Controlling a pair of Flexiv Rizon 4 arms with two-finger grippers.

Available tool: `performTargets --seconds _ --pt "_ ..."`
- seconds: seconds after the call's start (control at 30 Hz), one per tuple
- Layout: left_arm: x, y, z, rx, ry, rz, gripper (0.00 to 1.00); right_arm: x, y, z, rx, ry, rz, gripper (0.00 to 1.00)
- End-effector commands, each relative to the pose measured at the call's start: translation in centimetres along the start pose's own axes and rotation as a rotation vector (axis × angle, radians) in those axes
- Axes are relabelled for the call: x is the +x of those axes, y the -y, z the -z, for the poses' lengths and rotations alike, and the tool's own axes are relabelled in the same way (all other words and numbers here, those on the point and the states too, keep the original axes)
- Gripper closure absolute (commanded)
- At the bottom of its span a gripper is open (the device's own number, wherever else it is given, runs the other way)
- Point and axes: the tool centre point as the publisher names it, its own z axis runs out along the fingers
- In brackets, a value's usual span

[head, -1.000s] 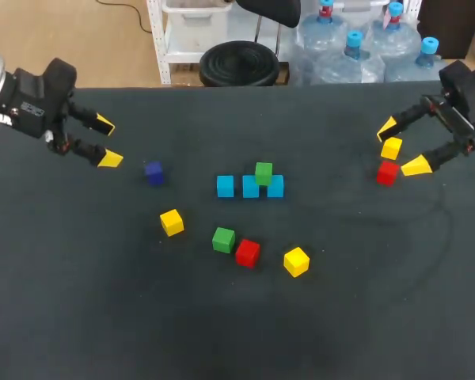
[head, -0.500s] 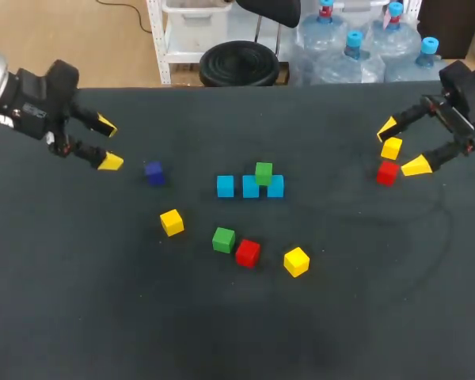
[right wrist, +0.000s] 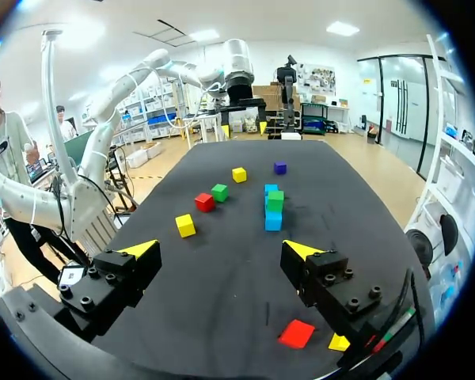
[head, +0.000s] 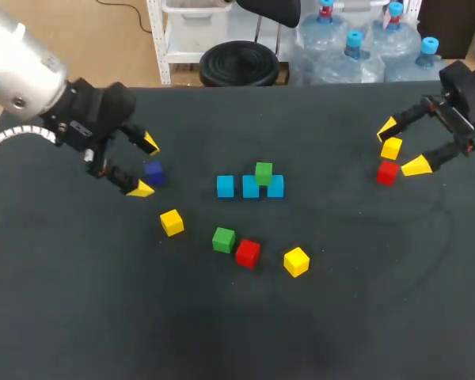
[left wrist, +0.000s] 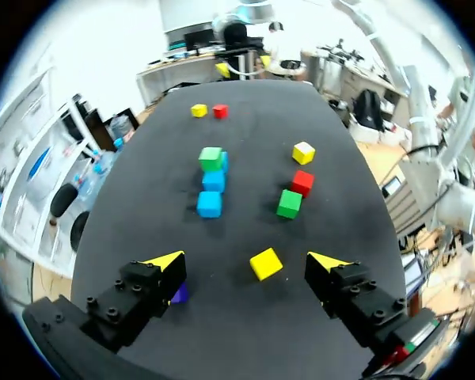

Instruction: Place the blue cubes, place green cubes on the blue cubes, place the yellow cubes on the green cubes, then place the red cubes on the yellow cubes, and place purple cube on the red cubes.

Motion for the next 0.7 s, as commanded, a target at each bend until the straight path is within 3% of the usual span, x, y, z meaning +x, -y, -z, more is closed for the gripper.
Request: performTargets --seconds 0.03,0.33,0.7 --pt "0.0 0.0 -1.4 0.036 0.011 -0.049 0.00 0.0 0.0 -0.1 0.000 0.001 0.001 0.00" --pt "-1.5 1.8 -4.0 0.101 0.020 -0.201 0.00 0.0 0.0 -0.1 0.000 0.001 0.001 0.00" --pt "-2.1 3.2 -6.9 0.121 -0.024 -0.217 0.00 0.0 0.0 -0.1 0.000 0.001 0.001 0.00"
